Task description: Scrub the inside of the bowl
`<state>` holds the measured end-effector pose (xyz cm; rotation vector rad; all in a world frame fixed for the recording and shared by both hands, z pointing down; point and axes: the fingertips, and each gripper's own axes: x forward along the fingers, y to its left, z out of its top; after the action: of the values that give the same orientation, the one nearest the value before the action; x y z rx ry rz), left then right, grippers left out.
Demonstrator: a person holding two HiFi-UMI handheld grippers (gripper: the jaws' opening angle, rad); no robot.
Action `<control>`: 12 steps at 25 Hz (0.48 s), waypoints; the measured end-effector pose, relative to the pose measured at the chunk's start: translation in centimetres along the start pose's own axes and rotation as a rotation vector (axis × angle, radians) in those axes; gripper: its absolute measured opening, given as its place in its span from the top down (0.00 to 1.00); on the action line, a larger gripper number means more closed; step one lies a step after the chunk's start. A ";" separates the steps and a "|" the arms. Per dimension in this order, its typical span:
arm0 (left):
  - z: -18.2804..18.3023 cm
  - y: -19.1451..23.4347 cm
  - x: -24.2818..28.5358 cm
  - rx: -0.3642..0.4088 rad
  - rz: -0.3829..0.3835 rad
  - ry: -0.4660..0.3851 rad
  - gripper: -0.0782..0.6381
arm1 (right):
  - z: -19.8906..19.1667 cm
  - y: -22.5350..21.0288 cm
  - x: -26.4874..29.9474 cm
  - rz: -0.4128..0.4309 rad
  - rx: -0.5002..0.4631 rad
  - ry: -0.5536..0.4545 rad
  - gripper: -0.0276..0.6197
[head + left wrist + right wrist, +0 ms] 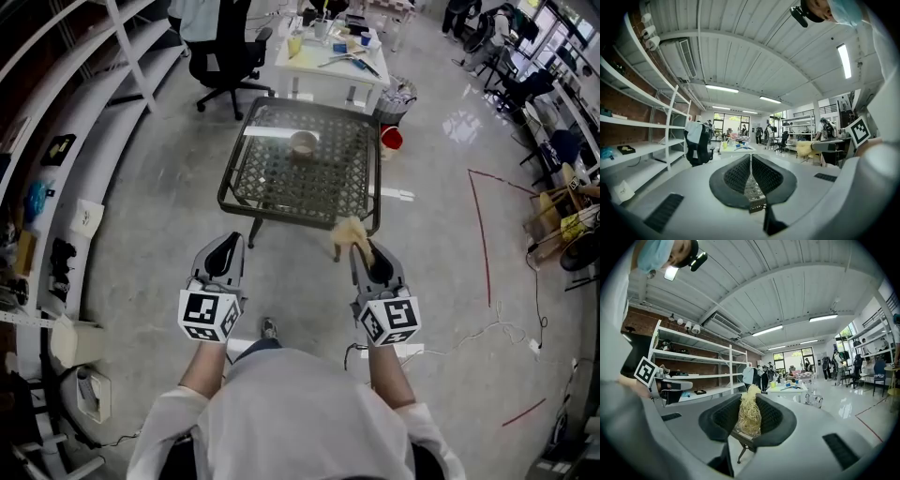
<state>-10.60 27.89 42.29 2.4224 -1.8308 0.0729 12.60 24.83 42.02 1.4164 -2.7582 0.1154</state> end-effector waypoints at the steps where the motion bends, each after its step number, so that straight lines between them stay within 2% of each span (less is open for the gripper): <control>1: 0.2 0.6 0.6 0.002 -0.008 -0.001 0.83 | 0.2 0.0 0.7 -0.008 -0.001 -0.004 0.80; 6: 0.7 3.7 3.1 0.009 -0.054 -0.005 0.83 | 0.4 0.3 4.1 -0.050 0.001 -0.010 0.80; 12: 0.8 5.4 5.6 0.008 -0.097 -0.005 0.83 | 0.1 0.2 6.8 -0.069 0.009 -0.002 0.80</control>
<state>-14.23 20.99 42.35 2.5146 -1.7151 0.0674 8.46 19.45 42.34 1.5131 -2.7104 0.1246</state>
